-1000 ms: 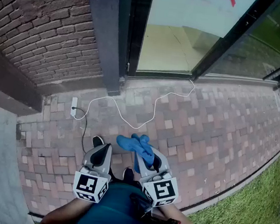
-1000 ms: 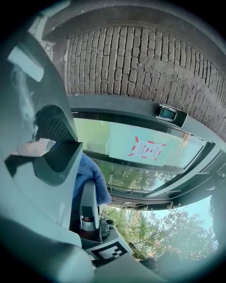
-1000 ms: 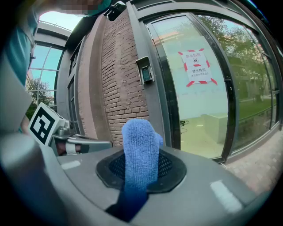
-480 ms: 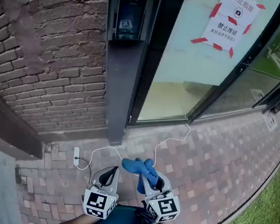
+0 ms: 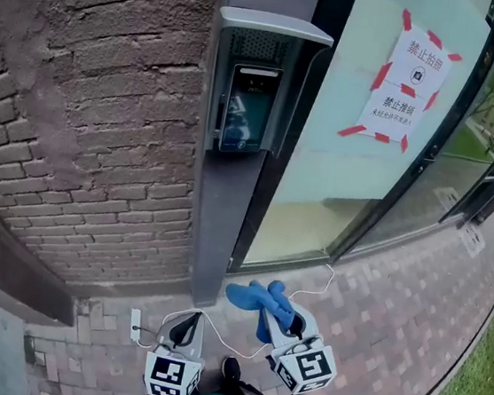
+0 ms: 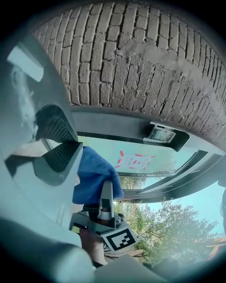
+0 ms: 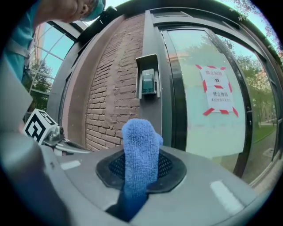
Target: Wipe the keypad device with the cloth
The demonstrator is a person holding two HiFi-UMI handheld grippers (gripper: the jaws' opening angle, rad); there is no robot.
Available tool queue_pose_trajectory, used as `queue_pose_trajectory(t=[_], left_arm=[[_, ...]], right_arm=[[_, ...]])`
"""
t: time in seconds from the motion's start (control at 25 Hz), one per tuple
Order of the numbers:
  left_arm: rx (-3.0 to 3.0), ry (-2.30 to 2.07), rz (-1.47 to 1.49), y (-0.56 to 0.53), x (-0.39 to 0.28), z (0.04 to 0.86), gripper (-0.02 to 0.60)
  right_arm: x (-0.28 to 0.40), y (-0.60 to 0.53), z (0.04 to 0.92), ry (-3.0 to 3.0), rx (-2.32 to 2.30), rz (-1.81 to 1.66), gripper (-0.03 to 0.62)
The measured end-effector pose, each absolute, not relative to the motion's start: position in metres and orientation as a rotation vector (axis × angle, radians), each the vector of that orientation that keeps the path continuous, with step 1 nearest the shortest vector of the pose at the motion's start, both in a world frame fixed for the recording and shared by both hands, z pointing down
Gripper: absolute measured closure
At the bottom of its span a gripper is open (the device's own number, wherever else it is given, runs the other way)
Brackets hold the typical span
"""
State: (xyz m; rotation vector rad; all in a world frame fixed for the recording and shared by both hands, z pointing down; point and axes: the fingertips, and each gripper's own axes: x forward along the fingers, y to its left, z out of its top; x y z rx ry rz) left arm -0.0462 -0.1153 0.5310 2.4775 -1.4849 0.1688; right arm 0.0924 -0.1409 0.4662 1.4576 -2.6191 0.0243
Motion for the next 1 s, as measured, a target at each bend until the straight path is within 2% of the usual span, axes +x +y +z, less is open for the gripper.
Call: queue_pose_trajectory(t=[0.28, 0.6, 0.76, 1.0], left_arm=[[2.535, -1.656, 0.088, -0.188, -0.037, 0.442, 0.589], [2.612, -1.880, -0.058, -0.245, -0.017, 0.316, 0.589], [2.631, -1.939, -0.117, -0.259, -0.023, 0.279, 0.590], [2.705, -1.922, -0.158, -0.267, -0.029, 0.253, 0.590]], right_arm=[[0.089, -0.220, 0.314, -2.837, 1.395, -0.436, 0.530], [0.093, -0.251, 0.123, -3.018, 1.365, -1.030, 0.530], [0.087, -0.262, 0.081, -3.000, 1.419, -1.203, 0.530], [0.072, -0.296, 0.072, -2.932, 1.506, -1.163, 0.530]])
